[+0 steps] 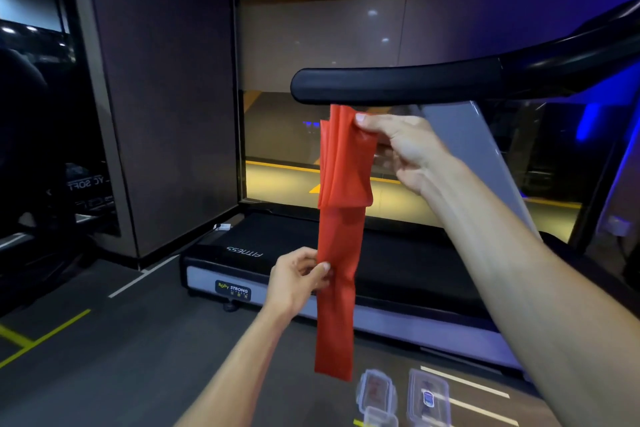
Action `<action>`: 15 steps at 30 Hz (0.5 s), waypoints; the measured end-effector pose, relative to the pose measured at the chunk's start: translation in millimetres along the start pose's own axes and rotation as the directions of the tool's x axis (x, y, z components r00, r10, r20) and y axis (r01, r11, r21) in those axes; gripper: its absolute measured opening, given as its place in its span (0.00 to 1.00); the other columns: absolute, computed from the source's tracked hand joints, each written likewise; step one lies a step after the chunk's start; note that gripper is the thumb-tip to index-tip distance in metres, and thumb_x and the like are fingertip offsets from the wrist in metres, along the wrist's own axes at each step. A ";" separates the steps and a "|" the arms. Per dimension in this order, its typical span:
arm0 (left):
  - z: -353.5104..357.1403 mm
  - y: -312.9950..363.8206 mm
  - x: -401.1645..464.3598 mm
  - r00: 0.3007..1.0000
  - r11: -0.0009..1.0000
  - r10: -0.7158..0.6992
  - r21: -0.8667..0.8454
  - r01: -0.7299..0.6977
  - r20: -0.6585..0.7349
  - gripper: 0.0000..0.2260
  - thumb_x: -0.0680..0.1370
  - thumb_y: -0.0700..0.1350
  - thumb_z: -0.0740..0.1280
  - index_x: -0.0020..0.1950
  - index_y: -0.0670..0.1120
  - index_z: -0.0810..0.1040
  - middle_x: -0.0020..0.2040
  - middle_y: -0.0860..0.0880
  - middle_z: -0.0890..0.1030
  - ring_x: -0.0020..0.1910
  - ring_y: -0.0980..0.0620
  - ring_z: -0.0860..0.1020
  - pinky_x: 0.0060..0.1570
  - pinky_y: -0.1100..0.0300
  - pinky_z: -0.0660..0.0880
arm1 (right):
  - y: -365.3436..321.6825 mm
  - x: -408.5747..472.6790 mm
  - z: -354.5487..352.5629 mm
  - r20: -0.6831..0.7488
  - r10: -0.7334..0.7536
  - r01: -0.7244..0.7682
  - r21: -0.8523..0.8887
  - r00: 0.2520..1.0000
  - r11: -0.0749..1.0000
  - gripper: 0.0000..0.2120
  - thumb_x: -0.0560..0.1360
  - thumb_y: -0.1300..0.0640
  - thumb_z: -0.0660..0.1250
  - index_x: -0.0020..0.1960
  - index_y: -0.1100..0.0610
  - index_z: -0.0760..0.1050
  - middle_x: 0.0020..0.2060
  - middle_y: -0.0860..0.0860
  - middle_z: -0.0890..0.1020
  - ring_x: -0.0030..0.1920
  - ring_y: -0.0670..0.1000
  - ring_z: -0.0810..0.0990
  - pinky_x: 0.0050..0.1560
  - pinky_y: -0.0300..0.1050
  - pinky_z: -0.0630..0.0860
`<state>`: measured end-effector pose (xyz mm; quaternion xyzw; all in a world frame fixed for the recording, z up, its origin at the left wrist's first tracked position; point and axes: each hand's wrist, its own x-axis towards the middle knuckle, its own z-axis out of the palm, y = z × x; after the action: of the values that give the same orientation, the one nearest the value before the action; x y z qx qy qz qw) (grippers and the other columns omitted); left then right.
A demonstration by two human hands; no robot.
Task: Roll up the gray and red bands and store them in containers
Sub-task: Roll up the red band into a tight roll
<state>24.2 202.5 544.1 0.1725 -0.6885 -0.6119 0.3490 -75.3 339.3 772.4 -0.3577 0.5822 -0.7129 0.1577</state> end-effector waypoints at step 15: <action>-37.6 17.3 28.5 0.995 0.996 0.028 -0.076 -0.036 -0.097 0.09 0.75 0.30 0.71 0.48 0.43 0.85 0.48 0.47 0.88 0.51 0.52 0.85 0.53 0.58 0.80 | 140.7 -128.6 -9.3 0.306 0.175 -0.127 -0.171 0.936 0.977 0.04 0.71 0.64 0.78 0.42 0.59 0.84 0.40 0.59 0.87 0.41 0.51 0.84 0.45 0.42 0.79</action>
<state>33.6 159.7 568.7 0.1770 -0.6494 -0.6234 0.3979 -19.4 390.1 597.1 -0.4334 0.6260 -0.5861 0.2772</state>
